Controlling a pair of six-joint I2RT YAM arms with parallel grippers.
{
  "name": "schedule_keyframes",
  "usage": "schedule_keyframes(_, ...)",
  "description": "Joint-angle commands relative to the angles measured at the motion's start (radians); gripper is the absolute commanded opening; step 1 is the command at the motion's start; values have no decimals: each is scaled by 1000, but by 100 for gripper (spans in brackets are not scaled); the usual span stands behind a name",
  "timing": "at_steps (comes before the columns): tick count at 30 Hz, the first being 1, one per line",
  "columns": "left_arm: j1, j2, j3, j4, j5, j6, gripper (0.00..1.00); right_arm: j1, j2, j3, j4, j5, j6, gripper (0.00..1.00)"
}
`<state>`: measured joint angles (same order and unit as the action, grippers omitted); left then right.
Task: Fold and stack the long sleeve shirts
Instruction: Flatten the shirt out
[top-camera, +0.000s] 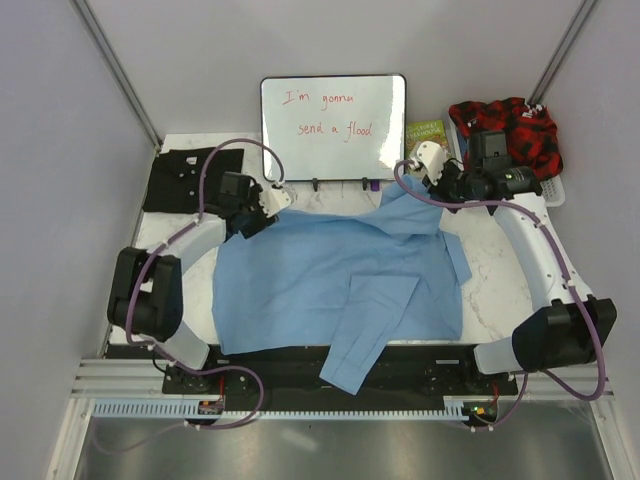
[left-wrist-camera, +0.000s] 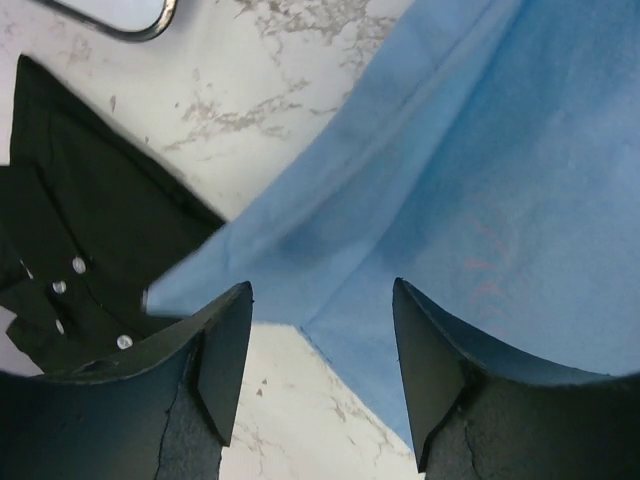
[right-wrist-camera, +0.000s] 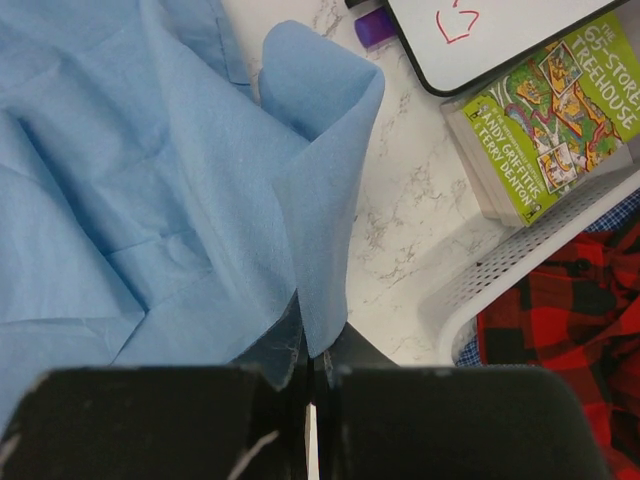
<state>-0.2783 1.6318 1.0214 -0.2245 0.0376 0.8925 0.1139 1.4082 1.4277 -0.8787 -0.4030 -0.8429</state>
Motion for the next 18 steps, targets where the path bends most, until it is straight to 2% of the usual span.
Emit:
schedule_keyframes(1, 24, -154, -44, -61, 162, -102, 66, -5, 55, 28, 109, 50, 68, 0)
schedule_keyframes(6, 36, -122, -23, -98, 205, -127, 64, -3, 169, 118, 219, 73, 105, 0)
schedule_keyframes(10, 139, -24, 168, -188, 329, -190, 63, 0, 257, 265, 250, 15, 126, 0)
schedule_keyframes(14, 180, 51, 247, -191, 367, -126, 66, 21, 368, 462, 253, -7, 122, 0)
schedule_keyframes(18, 205, 132, 333, -217, 380, -72, 68, 67, 425, 547, 257, 27, 65, 0)
